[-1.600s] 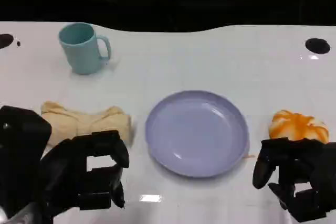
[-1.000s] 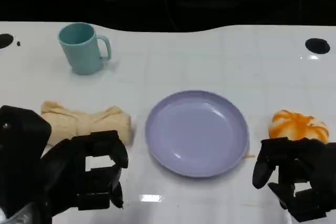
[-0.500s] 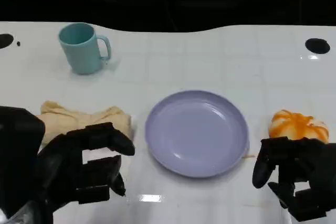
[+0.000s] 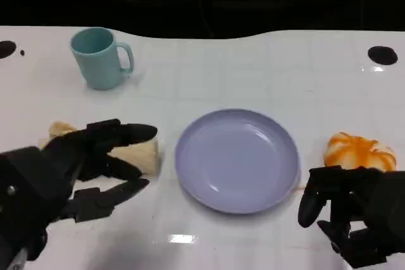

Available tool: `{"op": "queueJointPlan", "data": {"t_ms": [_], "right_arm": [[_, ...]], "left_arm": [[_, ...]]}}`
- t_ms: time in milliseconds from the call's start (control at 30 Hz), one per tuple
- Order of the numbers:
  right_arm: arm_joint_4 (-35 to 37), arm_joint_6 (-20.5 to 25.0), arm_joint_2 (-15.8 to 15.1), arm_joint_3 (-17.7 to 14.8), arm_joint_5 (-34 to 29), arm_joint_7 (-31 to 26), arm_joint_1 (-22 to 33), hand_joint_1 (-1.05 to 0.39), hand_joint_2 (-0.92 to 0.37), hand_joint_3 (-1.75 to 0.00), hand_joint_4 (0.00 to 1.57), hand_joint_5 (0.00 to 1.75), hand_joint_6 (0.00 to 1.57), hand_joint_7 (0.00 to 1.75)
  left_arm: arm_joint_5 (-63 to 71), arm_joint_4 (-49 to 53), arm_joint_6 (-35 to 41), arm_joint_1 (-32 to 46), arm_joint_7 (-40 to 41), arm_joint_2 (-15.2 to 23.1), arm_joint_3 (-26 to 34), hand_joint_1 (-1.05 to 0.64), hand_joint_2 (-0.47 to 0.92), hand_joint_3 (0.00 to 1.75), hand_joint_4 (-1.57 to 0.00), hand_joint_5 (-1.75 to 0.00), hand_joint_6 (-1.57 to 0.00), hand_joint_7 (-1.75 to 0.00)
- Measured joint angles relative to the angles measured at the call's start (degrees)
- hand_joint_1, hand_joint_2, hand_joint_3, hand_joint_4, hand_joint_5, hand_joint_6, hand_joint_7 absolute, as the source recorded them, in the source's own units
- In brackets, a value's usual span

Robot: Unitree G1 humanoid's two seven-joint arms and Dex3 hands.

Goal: Grasp the towel on the left side of the plate with the left hand and place it into the plate.

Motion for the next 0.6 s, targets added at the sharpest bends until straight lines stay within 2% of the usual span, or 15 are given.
{"op": "queueJointPlan", "data": {"t_ms": [167,400,600], "right_arm": [[-0.2,0.0,0.2,0.0,0.0,-0.3,-0.1,0.03,-0.60,-1.02,0.68,1.75,0.66,1.48],[-0.3,-0.2,0.1,0.0,-0.1,-0.5,0.0,0.03,-0.60,-1.03,0.68,1.75,0.67,1.48],[-0.7,-0.1,0.2,0.1,-0.2,-0.6,0.0,0.03,-0.59,-1.04,0.70,1.75,0.68,1.48]], "left_arm": [[9.8,4.3,-6.6,-3.7,-0.2,4.3,-2.0,-0.42,0.90,0.03,-0.11,-0.65,-0.30,0.00],[27.3,8.6,-8.7,-11.2,-2.9,11.5,-8.2,-0.56,0.89,0.00,-0.06,-0.53,-0.27,-0.01],[36.5,15.9,-8.9,-17.9,-4.5,12.3,-13.6,-0.56,0.84,0.00,-0.13,-0.53,-0.36,-0.04]]}}
